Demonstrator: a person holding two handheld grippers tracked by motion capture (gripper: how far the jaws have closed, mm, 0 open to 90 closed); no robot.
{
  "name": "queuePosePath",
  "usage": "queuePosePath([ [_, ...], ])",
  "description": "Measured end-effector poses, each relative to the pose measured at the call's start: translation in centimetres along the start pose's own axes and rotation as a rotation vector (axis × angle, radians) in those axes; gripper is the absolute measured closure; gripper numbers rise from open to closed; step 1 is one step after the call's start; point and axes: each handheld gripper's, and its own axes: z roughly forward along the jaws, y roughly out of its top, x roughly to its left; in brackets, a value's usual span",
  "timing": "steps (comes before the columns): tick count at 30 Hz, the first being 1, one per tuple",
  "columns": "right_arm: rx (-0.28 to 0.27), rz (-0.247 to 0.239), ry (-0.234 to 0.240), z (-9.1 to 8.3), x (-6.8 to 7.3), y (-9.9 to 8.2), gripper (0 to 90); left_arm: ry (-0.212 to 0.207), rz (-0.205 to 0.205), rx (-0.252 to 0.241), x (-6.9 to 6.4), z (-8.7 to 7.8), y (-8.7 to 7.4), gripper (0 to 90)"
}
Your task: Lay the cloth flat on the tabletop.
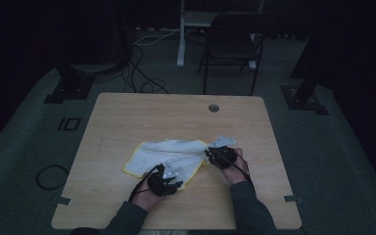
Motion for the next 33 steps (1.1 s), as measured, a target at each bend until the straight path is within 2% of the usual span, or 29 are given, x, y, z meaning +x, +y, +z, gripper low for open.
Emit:
queuePosePath([
  [7, -0.004, -0.008, 0.009, -0.2, 0.5, -0.2, 74.5, -0.069, 0.028, 0.0, -2.5, -0.1, -0.1, 60.4],
  [11, -0.014, -0.002, 0.019, -0.7, 1.0, -0.8, 73.9, -0.111, 0.033, -0.005, -3.4, 0.0, 0.0, 60.0],
  [15, -0.023, -0.003, 0.036, -1.2, 2.1, -1.6, 73.8, -0.152, 0.027, -0.007, -3.8, 0.2, 0.3, 60.0],
  [18, -0.027, -0.008, 0.053, -1.5, 3.1, -2.1, 73.2, -0.168, 0.016, -0.012, -3.6, 0.1, 0.4, 60.5],
  [20, -0.028, -0.024, 0.062, -1.6, 3.7, -2.4, 71.7, -0.155, 0.012, -0.023, -3.1, -0.2, 0.6, 60.5],
  [23, -0.028, -0.031, 0.088, -1.7, 4.9, -2.8, 69.1, -0.118, -0.018, -0.059, -1.8, -1.2, 1.1, 60.9],
  [29, -0.028, -0.035, 0.13, -1.4, 6.9, -3.2, 64.1, -0.014, -0.058, -0.115, 1.5, -2.9, 2.2, 61.2],
  [33, -0.01, -0.052, 0.147, -0.8, 7.9, -3.4, 62.5, 0.05, -0.089, -0.132, 3.9, -3.3, 2.8, 62.4],
])
